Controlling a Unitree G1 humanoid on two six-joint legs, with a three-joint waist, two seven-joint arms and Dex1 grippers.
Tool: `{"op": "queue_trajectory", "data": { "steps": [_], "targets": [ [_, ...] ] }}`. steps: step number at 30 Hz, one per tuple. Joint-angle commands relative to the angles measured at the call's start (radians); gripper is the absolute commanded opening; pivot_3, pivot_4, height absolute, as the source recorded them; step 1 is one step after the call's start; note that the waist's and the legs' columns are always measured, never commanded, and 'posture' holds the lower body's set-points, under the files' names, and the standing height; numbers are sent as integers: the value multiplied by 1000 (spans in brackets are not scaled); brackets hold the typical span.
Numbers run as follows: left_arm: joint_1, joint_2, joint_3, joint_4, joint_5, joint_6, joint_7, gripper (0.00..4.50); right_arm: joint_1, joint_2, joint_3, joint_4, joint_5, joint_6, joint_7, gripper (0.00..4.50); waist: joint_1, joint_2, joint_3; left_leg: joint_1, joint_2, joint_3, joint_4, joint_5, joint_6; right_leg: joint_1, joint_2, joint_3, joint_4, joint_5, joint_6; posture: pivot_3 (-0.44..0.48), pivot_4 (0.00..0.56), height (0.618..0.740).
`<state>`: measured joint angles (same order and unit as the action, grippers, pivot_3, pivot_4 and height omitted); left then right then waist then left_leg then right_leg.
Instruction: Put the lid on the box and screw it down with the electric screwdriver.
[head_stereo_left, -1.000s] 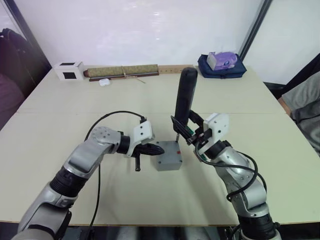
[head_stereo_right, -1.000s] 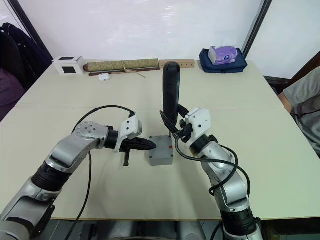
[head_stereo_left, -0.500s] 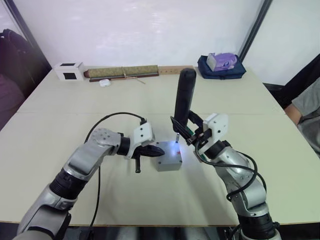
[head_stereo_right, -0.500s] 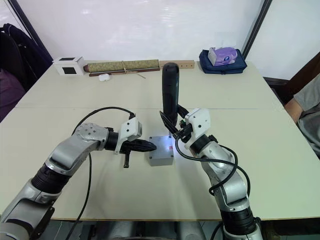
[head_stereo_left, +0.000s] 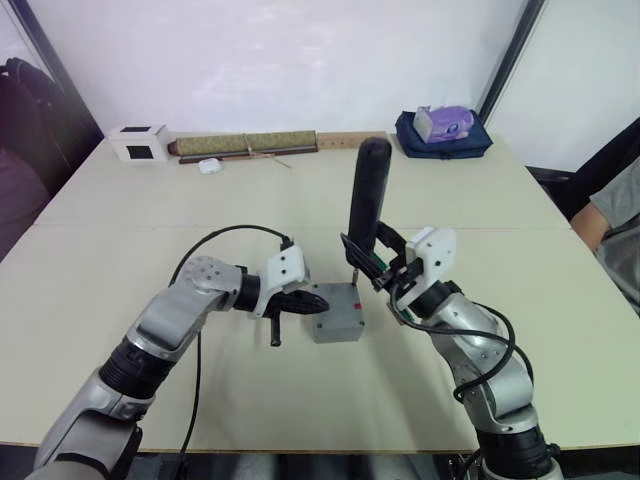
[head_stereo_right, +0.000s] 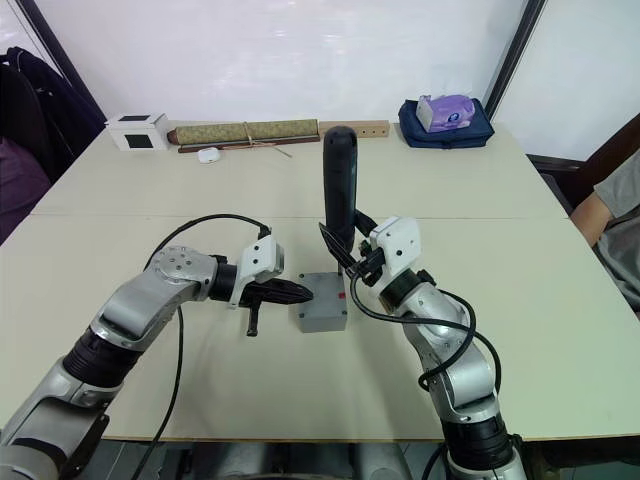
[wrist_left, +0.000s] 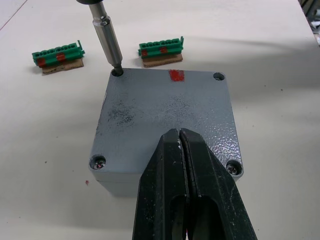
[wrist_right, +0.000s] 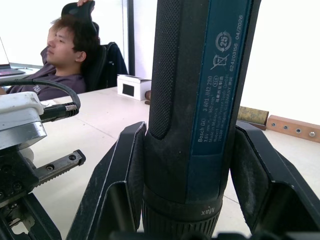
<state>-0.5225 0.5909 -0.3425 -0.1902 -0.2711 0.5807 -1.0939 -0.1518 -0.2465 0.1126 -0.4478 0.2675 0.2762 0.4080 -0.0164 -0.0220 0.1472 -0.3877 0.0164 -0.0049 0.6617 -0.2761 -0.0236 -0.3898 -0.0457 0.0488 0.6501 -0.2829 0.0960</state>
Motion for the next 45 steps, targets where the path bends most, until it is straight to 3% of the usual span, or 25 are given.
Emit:
{"op": "queue_trajectory", "data": {
  "steps": [1,10,14,17,20,23,26,28,31,35,38,45],
  "targets": [
    [1,0,-14,7,14,6,3,0,57,-23,26,98,-15,66,18,1851,0,0,0,0,0,0,0,0,0,0,0,0,0,0,0,0,150,740],
    [-6,-11,-17,22,20,0,10,0,14,-5,-23,59,38,18,33,1851,2,0,0,0,0,0,0,0,0,0,-1,0,-1,0,0,0,150,740],
    [-4,-8,-21,33,24,-13,4,0,-120,-61,-123,-51,139,117,31,1851,1,4,4,-1,0,0,0,0,0,-1,-1,0,-1,0,0,0,150,740],
    [-23,-35,12,57,3,-18,22,0,-330,-116,-324,-79,445,287,-49,1851,4,10,15,-4,0,0,0,0,0,-4,-2,0,-1,0,0,0,150,740],
    [-62,-106,119,81,-101,59,67,0,-490,-171,-499,8,716,430,-204,1851,8,15,22,-15,-2,0,3,0,0,-13,-5,0,1,2,3,0,150,740],
    [-70,-116,161,65,-156,113,63,0,-550,-251,-592,105,858,570,-326,1851,4,14,22,-22,-1,-3,2,0,1,-19,-4,-3,-1,3,5,0,150,740],
    [-75,-93,170,49,-151,97,57,0,-588,-434,-640,271,981,771,-344,1851,3,15,23,-23,-1,-1,0,-1,3,-20,-4,-2,-3,2,4,0,150,740],
    [-86,-80,175,40,-168,114,47,0,-598,-533,-622,314,947,809,-298,1851,3,17,27,-23,-2,2,0,-1,3,-20,-6,-1,-3,2,4,0,150,740],
    [-99,-40,156,-4,-181,105,-9,0,-586,-728,-487,395,827,927,-198,1851,2,25,34,-23,-3,4,1,-1,3,-22,-6,1,-2,3,4,0,150,740],
    [-123,29,88,-76,-126,36,-86,0,-475,-897,-338,445,815,1116,14,1851,3,24,34,-23,-2,2,0,-2,3,-22,-1,0,-3,2,4,0,150,740],
    [-141,39,69,-98,-134,32,-109,0,-420,-923,-254,492,738,1124,85,1851,2,24,34,-23,-1,2,0,-2,3,-21,0,0,-3,2,4,0,150,740],
    [-118,28,51,-110,-125,19,-84,0,-447,-882,-179,593,628,1129,168,1851,-5,25,36,-23,-2,6,2,-2,3,-23,0,4,-2,3,6,0,150,740]
  ]
}}
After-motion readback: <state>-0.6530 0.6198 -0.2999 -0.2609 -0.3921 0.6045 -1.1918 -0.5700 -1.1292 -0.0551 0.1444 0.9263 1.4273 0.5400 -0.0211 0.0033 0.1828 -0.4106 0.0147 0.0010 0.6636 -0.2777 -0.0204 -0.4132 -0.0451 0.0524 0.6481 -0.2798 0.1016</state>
